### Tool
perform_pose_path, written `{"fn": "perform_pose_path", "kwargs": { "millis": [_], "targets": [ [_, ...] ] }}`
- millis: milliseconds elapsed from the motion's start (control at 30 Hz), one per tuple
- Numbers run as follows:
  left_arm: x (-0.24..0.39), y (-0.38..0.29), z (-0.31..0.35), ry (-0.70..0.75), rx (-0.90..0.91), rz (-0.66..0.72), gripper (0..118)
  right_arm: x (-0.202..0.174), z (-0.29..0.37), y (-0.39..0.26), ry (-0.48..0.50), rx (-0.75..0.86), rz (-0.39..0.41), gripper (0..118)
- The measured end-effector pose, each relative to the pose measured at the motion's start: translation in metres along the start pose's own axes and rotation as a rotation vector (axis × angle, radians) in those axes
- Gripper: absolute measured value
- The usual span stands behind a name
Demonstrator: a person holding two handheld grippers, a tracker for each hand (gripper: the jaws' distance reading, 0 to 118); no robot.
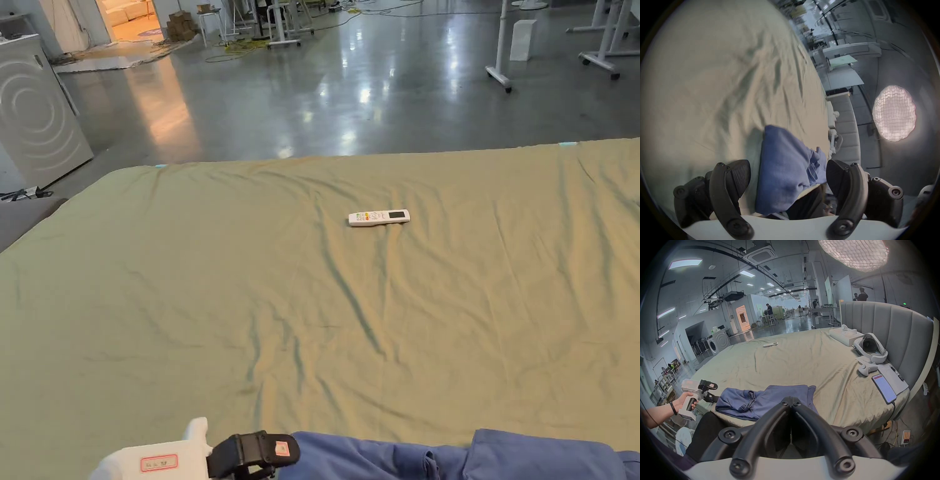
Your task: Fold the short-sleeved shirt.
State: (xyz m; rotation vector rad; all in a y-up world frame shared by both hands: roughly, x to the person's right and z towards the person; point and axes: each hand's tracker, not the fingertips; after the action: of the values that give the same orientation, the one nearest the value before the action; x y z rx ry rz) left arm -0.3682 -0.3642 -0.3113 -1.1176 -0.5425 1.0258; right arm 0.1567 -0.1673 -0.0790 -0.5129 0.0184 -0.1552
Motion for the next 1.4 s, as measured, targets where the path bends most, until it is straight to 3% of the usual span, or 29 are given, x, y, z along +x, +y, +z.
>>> {"fn": "perform_pose_path", "kwargs": {
  "millis": [67, 133, 167, 233, 267, 500, 733, 800, 967, 1133, 1233, 1267, 1367, 1400],
  "targets": [
    [-0.006, -0.002, -0.019, -0.034, -0.049, 0.034, 91, 0.000, 0.000, 0.001, -0.012, -0.006, 0.008, 0],
    [0.002, -0.003, -0.033, -0.070, -0.068, 0.039, 62, 0.001, 0.001, 0.002, -0.020, -0.006, 0.010, 0],
    [0.006, -0.003, -0.039, -0.041, -0.063, 0.024, 40, 0.002, 0.001, 0.002, -0.024, -0.004, 0.009, 0],
    [0.037, -0.026, -0.044, 0.067, -0.090, -0.048, 29, 0.002, 0.001, 0.003, -0.029, -0.009, 0.007, 0],
    [0.038, -0.027, -0.044, 0.034, -0.076, -0.019, 15, 0.002, 0.001, 0.004, -0.034, -0.012, 0.008, 0],
    [0.032, -0.020, -0.001, 0.029, 0.041, -0.025, 11, 0.000, 0.003, 0.002, -0.034, -0.025, 0.025, 0],
    [0.042, 0.008, 0.091, 0.246, 0.162, -0.223, 11, 0.000, -0.003, -0.001, 0.001, -0.020, 0.014, 0],
    [0.062, 0.005, 0.092, 0.226, 0.161, -0.255, 11, 0.001, -0.004, -0.002, 0.009, -0.015, 0.006, 0],
    [0.151, -0.043, 0.014, 0.229, 0.083, -0.419, 11, 0.001, -0.004, -0.004, 0.016, -0.017, -0.016, 0],
    [0.180, -0.072, -0.099, 0.348, -0.028, -0.578, 11, 0.001, 0.007, -0.005, -0.031, 0.002, 0.013, 0],
    [0.185, -0.090, -0.152, 0.336, -0.089, -0.565, 11, 0.008, 0.013, -0.007, -0.041, 0.003, -0.001, 0],
    [0.185, -0.095, -0.167, 0.323, -0.102, -0.556, 16, 0.011, 0.016, -0.009, -0.047, 0.010, -0.008, 0],
    [0.187, -0.100, -0.183, 0.266, -0.114, -0.567, 59, 0.020, 0.017, -0.013, -0.064, 0.006, -0.039, 0],
    [0.191, -0.101, -0.178, 0.240, -0.096, -0.565, 66, 0.022, 0.017, -0.014, -0.068, 0.002, -0.042, 0]
  ]
}}
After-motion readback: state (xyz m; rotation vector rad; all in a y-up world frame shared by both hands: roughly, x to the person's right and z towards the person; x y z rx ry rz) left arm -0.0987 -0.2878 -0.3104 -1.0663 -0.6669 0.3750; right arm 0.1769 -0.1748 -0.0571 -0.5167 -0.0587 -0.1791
